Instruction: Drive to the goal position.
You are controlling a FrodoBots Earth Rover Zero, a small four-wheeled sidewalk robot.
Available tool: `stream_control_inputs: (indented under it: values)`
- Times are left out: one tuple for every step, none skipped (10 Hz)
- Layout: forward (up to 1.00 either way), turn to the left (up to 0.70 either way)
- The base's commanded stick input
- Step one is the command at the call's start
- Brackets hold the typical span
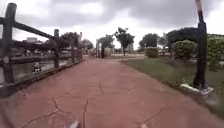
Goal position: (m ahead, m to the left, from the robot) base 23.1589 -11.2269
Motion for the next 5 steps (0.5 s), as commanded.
stream_control_inputs:
  values:
    - [0.70, 0.00]
    - [0.70, 0.00]
    - [0.70, 0.00]
    - [0.70, 0.00]
    - [0.70, 0.00]
